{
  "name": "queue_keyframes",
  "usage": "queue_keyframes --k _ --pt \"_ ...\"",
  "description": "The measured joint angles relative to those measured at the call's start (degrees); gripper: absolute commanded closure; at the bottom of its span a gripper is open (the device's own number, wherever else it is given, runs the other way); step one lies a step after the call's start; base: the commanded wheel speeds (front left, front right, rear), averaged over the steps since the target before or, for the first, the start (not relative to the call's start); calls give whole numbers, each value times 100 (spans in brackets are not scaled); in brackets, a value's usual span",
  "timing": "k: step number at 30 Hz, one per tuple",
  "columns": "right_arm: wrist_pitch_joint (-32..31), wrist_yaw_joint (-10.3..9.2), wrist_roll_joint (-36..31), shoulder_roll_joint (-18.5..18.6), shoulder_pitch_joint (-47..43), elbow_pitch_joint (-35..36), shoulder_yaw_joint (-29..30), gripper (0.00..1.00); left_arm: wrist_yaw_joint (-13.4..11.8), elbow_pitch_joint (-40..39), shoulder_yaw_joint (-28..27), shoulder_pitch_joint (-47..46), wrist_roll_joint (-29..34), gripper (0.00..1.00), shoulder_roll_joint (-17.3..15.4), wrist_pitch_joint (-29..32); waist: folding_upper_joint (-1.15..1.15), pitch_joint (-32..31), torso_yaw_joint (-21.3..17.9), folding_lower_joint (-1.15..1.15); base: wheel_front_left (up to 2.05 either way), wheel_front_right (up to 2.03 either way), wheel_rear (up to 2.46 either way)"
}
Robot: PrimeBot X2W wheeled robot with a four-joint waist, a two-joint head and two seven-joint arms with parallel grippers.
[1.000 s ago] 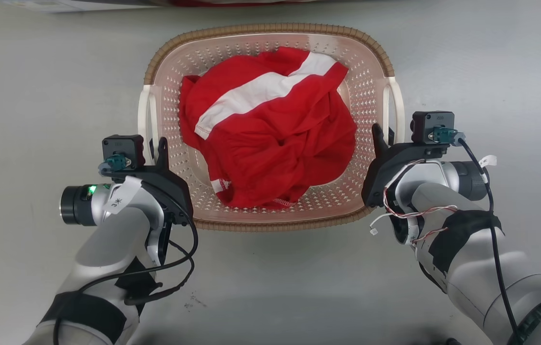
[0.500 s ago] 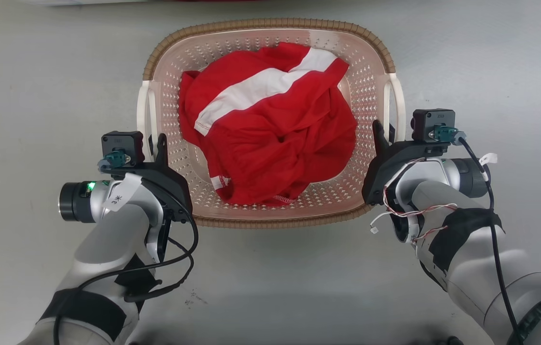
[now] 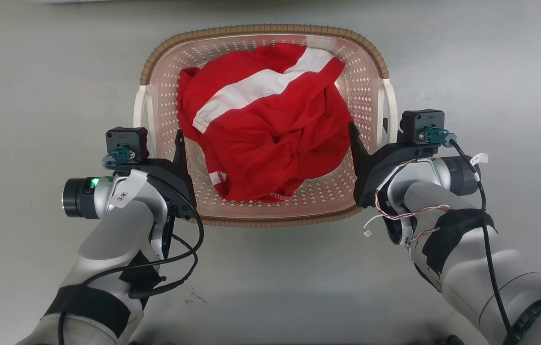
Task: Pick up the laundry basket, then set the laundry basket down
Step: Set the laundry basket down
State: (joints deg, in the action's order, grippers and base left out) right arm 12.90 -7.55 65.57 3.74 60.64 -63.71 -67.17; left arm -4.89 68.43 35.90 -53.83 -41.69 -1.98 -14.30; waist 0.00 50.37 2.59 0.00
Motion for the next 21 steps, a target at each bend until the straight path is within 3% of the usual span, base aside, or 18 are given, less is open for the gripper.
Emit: queue_keyframes --k 10,21 --pt "36 0 0 -5 -3 -187 -20 0 -14 108 -33 11 1 0 -40 0 0 -199 -51 0 0 0 0" --pt "85 45 26 -12 -117 -300 -1 0 -7 146 -154 308 -2 0 -94 -1 0 -815 -117 0 0 0 0"
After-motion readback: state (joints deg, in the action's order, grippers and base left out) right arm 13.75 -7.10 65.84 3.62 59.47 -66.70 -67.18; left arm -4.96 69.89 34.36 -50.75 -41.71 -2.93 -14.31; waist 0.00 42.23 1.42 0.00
